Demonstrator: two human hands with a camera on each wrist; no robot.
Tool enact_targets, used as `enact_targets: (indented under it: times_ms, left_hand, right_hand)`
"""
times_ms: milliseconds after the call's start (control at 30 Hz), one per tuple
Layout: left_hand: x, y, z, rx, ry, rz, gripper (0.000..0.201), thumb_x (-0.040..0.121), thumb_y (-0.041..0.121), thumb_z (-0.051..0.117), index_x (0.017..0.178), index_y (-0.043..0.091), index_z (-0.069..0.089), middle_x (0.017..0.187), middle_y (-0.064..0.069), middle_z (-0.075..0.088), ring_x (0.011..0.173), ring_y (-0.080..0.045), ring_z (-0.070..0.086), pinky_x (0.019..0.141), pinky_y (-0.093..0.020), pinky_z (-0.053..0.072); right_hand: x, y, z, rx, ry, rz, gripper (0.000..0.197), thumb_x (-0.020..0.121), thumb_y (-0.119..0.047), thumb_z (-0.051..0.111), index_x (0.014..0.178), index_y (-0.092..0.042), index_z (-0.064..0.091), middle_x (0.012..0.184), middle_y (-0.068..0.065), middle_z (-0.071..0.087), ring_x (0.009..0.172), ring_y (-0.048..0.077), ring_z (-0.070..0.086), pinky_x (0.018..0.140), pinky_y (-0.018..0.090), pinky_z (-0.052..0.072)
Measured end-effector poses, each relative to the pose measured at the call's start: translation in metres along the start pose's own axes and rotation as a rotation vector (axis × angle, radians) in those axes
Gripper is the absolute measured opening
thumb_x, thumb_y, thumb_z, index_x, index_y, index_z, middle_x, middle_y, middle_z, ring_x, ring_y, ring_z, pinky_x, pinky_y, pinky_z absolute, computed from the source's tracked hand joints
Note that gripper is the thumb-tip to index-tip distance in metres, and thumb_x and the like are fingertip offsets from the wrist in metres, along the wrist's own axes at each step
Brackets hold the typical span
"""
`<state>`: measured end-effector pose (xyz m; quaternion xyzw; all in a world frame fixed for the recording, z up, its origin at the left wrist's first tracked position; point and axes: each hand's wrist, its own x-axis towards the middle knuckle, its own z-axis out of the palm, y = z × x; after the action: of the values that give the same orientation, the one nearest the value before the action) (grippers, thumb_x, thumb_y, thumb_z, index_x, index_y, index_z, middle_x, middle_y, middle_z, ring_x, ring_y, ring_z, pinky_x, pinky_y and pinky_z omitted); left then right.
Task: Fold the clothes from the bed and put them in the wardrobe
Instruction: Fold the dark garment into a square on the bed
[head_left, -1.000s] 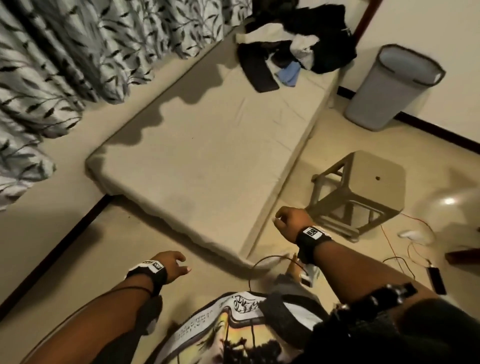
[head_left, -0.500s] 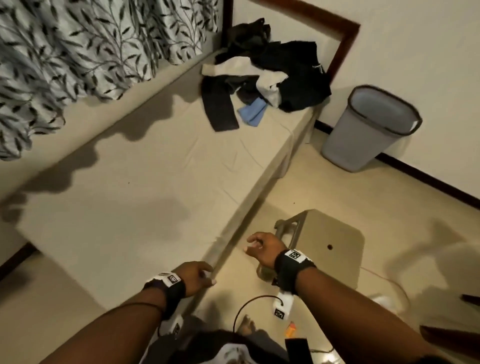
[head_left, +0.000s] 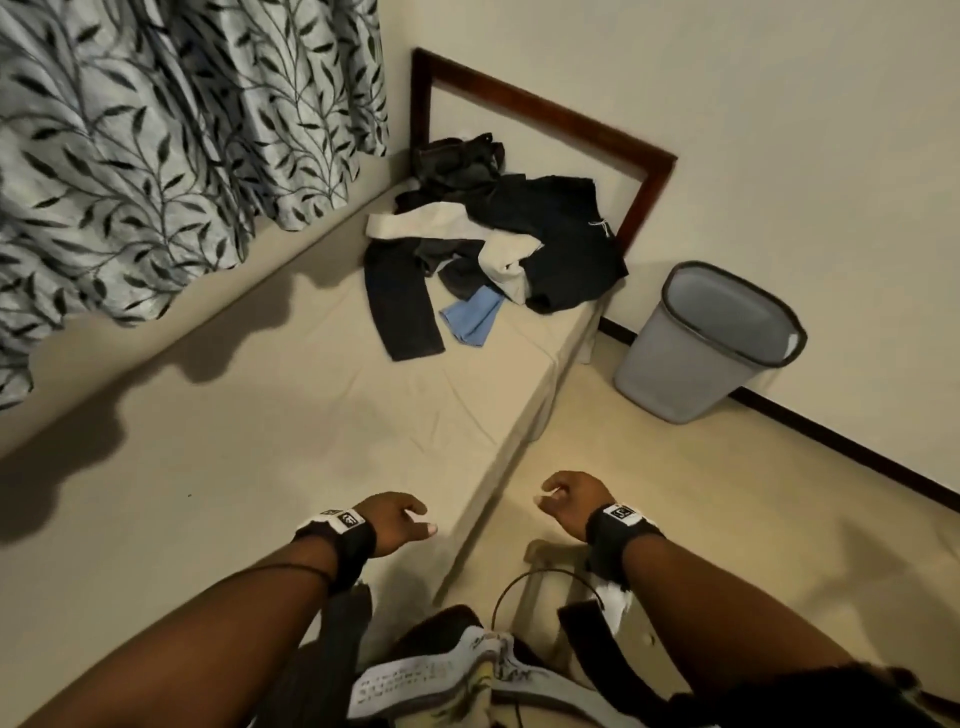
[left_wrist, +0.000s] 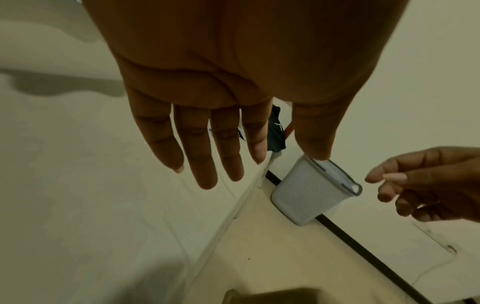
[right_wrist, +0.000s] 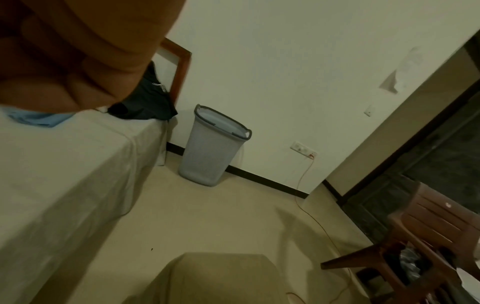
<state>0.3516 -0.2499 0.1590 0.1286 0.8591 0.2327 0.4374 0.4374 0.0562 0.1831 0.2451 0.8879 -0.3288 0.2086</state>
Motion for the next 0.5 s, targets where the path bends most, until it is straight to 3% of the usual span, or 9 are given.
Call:
enact_targets:
  times_ms: [100,167,233,300,400,500]
  left_hand:
    - [0.036,0.015,-0.044,-0.052,0.039,0.017,0.048,0.091,0.056,0.067,0.129,0.028,0.062,0.12,0.002,0.069,0.116,-0.017,0.062,0.103,-0.025,0.043]
    - [0.065,0.026,-0.064,-0.168,0.122,0.07,0.034,0.087,0.05,0.075,0.114,0.03,0.07,0.101,0.006,0.071,0.097,-0.011,0.066,0.097,-0.029,0.048]
    - [0.09,0.044,-0.081,-0.378,0.306,0.132,0.011,0.084,0.04,0.079,0.091,0.032,0.075,0.076,0.011,0.069,0.073,-0.004,0.063,0.084,-0.031,0.053]
    - [0.117,0.067,-0.099,-0.509,0.502,0.145,0.01,0.088,0.029,0.078,0.079,0.03,0.074,0.069,0.005,0.067,0.063,-0.005,0.059,0.074,-0.027,0.053]
    - [0.163,0.101,-0.123,-0.637,0.658,0.147,0.013,0.091,0.024,0.075,0.079,0.029,0.073,0.068,-0.001,0.066,0.064,-0.011,0.058,0.072,-0.026,0.052]
    - [0.229,0.125,-0.143,-0.649,0.723,0.127,0.014,0.091,0.021,0.075,0.079,0.029,0.073,0.062,0.01,0.061,0.059,-0.005,0.054,0.065,-0.016,0.049]
  right_hand:
    - [0.039,-0.011,-0.03,0.025,0.116,0.006,0.012,0.09,-0.04,0.071,0.098,-0.031,0.068,0.089,-0.007,0.066,0.085,0.015,0.061,0.077,0.023,0.043]
    - [0.067,-0.017,-0.047,0.043,0.172,0.01,0.011,0.091,-0.039,0.069,0.098,-0.03,0.07,0.09,-0.007,0.069,0.085,0.015,0.062,0.077,0.022,0.043]
    - [0.096,-0.023,-0.062,0.033,0.182,0.004,0.008,0.091,-0.037,0.067,0.095,-0.031,0.07,0.092,-0.007,0.071,0.086,0.016,0.063,0.078,0.023,0.046]
    - [0.136,-0.028,-0.078,-0.016,0.167,-0.014,0.008,0.091,-0.035,0.062,0.091,-0.032,0.07,0.096,-0.005,0.072,0.089,0.02,0.064,0.08,0.028,0.051]
    - [0.207,-0.028,-0.098,-0.091,0.138,-0.031,0.01,0.092,-0.033,0.06,0.091,-0.03,0.07,0.099,0.001,0.074,0.092,0.027,0.065,0.08,0.034,0.054]
    - [0.3,-0.019,-0.114,-0.117,0.099,-0.025,0.015,0.093,-0.034,0.061,0.098,-0.023,0.071,0.101,0.005,0.073,0.094,0.03,0.065,0.078,0.033,0.052]
